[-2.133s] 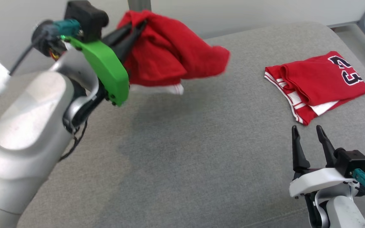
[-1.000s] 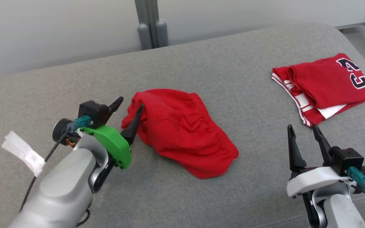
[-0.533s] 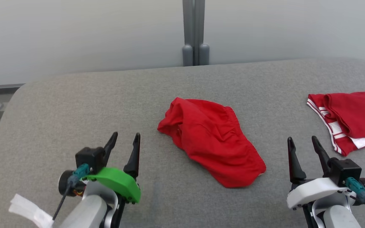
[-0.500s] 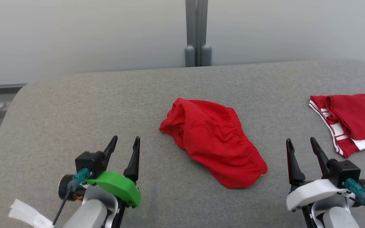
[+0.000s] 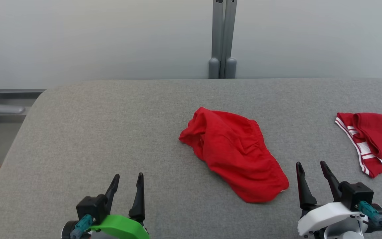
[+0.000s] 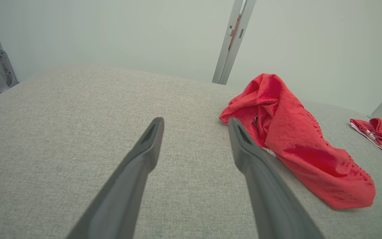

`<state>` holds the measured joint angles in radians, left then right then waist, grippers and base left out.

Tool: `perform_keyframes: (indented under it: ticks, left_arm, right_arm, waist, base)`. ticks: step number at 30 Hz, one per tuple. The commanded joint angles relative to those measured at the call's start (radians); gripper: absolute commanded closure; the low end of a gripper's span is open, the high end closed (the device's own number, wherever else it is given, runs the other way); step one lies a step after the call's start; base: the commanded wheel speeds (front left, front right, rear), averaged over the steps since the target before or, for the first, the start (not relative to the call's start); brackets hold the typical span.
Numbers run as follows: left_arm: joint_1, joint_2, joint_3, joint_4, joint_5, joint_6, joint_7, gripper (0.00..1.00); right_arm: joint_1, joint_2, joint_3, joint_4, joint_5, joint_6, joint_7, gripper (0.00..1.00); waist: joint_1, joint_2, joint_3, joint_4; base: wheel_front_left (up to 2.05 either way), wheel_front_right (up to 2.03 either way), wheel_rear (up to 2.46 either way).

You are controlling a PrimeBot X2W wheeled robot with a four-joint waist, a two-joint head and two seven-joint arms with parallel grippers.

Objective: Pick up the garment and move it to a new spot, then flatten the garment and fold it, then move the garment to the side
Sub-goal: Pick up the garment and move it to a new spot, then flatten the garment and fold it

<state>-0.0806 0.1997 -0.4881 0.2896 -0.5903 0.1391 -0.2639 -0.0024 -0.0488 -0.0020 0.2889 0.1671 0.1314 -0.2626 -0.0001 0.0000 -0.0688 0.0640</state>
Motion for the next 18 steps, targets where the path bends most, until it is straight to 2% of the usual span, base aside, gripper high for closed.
perform_keyframes:
  ticks: [1, 18]
  left_arm:
    - [0.018, -0.006, 0.007, -0.001, 0.016, -0.007, 0.0, 0.0]
    - [0.036, -0.041, 0.084, 0.013, 0.074, -0.045, 0.0, 0.0]
  right_arm:
    - [0.012, -0.003, 0.001, 0.003, 0.0, -0.002, -0.003, 0.0]
    - [-0.002, -0.003, -0.006, 0.014, -0.03, -0.002, -0.003, 0.0]
  waist:
    - [0.0001, 0.0, -0.001, -0.002]
    - [0.0001, 0.0, -0.002, -0.003]
  base:
    - [0.0, 0.0, 0.0]
    - [0.0, 0.0, 0.0]
